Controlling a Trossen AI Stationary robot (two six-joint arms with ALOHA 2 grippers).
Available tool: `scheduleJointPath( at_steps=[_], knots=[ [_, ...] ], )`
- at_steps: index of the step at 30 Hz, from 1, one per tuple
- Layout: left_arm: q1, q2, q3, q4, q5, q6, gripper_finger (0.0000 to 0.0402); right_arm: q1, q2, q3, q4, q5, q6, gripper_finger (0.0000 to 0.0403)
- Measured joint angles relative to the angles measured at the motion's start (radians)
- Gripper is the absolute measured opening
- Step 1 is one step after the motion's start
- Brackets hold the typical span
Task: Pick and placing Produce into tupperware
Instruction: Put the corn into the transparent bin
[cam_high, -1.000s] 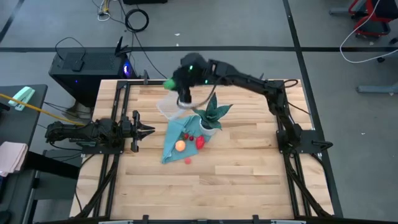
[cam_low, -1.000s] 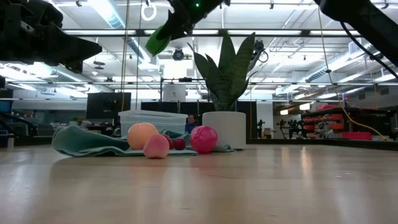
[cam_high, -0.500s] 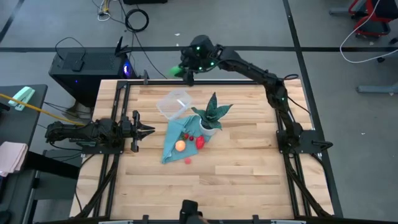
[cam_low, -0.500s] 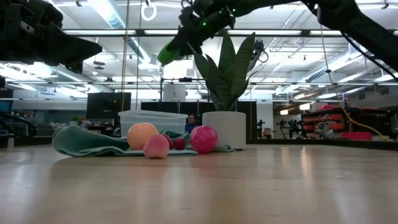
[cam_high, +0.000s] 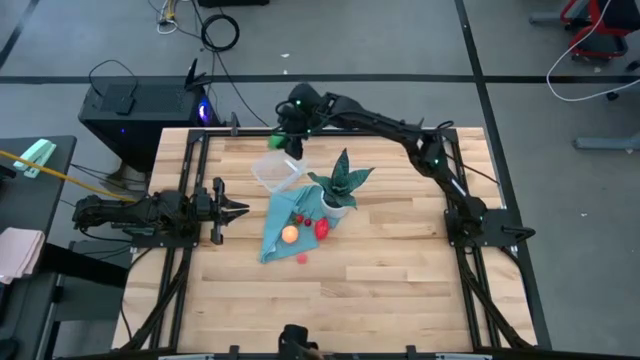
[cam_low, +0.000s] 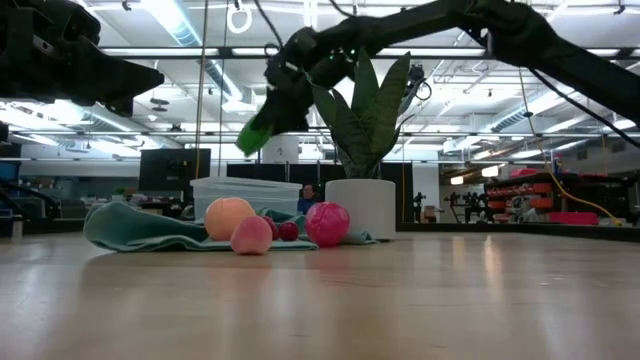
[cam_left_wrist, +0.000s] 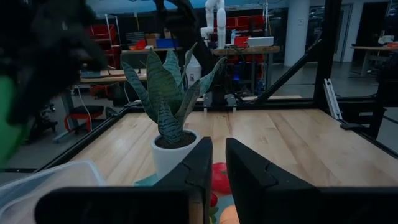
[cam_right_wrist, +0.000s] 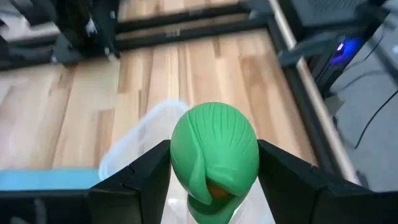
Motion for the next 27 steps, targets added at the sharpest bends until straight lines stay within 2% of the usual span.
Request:
scheduleJointPath(
  at_steps=[8,27],
  knots=[
    [0.000,0.000,0.000,0.000,0.000,-0.002,0.0056,0.000,0.060,0.000,-0.020,0.004,-0.016,0.0227],
    [0.000,0.000,0.000,0.000,0.000,-0.002,0.0052,0.002,0.061,0.000,-0.144,0.045,-0.026,0.0227]
  ],
)
